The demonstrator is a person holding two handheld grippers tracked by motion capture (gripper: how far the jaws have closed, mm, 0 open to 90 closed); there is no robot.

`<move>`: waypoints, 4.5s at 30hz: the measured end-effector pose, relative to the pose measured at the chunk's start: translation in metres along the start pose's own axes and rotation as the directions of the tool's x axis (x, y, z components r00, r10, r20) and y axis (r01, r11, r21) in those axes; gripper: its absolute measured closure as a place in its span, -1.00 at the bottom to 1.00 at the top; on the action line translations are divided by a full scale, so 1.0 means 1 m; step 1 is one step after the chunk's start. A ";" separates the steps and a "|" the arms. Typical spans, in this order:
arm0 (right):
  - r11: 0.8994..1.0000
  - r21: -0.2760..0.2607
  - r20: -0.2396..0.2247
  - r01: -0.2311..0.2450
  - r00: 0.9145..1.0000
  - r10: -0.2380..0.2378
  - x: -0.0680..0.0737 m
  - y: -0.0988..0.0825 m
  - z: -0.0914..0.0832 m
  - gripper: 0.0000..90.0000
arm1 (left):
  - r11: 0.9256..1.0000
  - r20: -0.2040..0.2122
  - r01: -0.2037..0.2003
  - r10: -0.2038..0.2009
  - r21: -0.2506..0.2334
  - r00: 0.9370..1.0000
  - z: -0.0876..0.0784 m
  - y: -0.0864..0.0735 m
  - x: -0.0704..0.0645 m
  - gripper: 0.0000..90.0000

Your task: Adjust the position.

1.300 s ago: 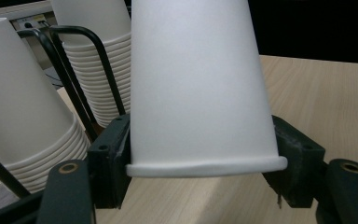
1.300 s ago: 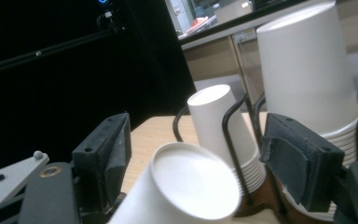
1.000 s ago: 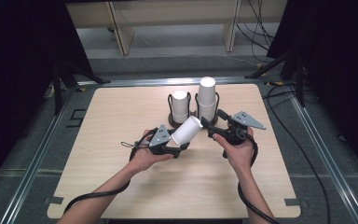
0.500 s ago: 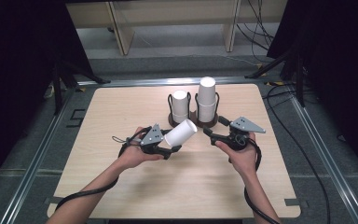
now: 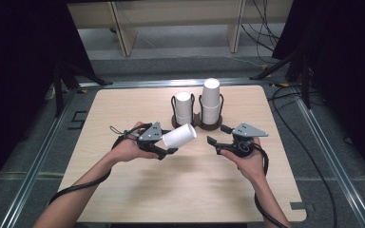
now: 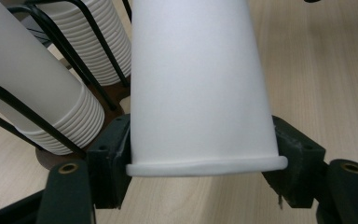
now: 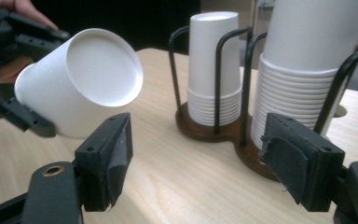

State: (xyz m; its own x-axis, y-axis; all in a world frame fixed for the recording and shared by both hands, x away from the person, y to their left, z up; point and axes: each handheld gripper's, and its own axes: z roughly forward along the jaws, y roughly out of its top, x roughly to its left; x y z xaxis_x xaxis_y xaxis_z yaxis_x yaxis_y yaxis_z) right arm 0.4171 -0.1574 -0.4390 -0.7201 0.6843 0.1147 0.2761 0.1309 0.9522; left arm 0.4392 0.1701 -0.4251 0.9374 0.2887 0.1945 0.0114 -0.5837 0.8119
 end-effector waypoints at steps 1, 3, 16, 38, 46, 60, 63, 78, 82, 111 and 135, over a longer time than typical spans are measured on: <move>1.000 0.018 0.004 0.017 1.000 -0.017 0.000 0.000 -0.001 -0.45 | 1.000 0.003 -0.007 0.007 0.009 1.000 0.000 0.000 0.001 -0.29; 0.999 0.042 -0.005 -0.004 1.000 0.004 0.003 -0.001 0.000 -0.46 | 0.999 0.018 -0.017 0.016 0.035 1.000 -0.001 0.002 0.002 -0.29; 0.994 0.081 -0.068 0.069 0.996 -0.064 0.003 -0.002 0.005 -0.46 | 0.982 0.101 -0.091 0.075 0.166 0.992 -0.004 0.012 0.010 -0.28; 0.978 0.148 -0.139 0.147 0.982 -0.126 0.008 -0.002 0.011 -0.45 | 0.928 0.208 -0.200 0.138 0.313 0.968 -0.003 0.028 0.009 -0.28; 0.970 0.172 -0.167 0.170 0.976 -0.141 0.010 -0.001 0.013 -0.45 | 0.893 0.254 -0.247 0.157 0.376 0.954 0.000 0.031 0.007 -0.28; 0.965 0.192 -0.193 0.177 0.971 -0.140 0.014 0.001 0.014 -0.45 | 0.841 0.298 -0.279 0.148 0.464 0.943 0.004 0.039 0.002 -0.27; 0.961 0.189 -0.195 0.202 0.967 -0.164 0.013 0.002 0.014 -0.45 | 0.824 0.304 -0.295 0.158 0.483 0.940 0.005 0.041 0.002 -0.27; 0.953 0.218 -0.219 0.209 0.962 -0.161 0.019 0.004 0.017 -0.45 | 0.763 0.315 -0.317 0.157 0.563 0.936 0.011 0.053 -0.002 -0.27; 0.944 0.221 -0.232 0.244 0.954 -0.192 0.020 0.006 0.018 -0.45 | 0.752 0.318 -0.324 0.160 0.573 0.934 0.013 0.055 -0.002 -0.27; 0.917 0.246 -0.299 0.313 0.925 -0.235 0.032 0.010 0.029 -0.47 | 0.710 0.351 -0.367 0.178 0.601 0.919 0.021 0.066 -0.007 -0.26; 0.898 0.261 -0.357 0.354 0.900 -0.251 0.046 0.017 0.044 -0.47 | 0.690 0.369 -0.389 0.186 0.610 0.910 0.026 0.072 -0.010 -0.26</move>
State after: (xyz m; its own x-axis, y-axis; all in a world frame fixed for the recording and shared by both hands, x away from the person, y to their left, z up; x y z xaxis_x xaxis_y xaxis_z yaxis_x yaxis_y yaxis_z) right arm 0.4171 -0.0921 -0.4305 -0.9446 0.3264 -0.0348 0.1587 0.5471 0.8219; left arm 0.4392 0.1054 -0.3827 0.9842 -0.1260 0.1247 -0.1441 -0.9783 0.1490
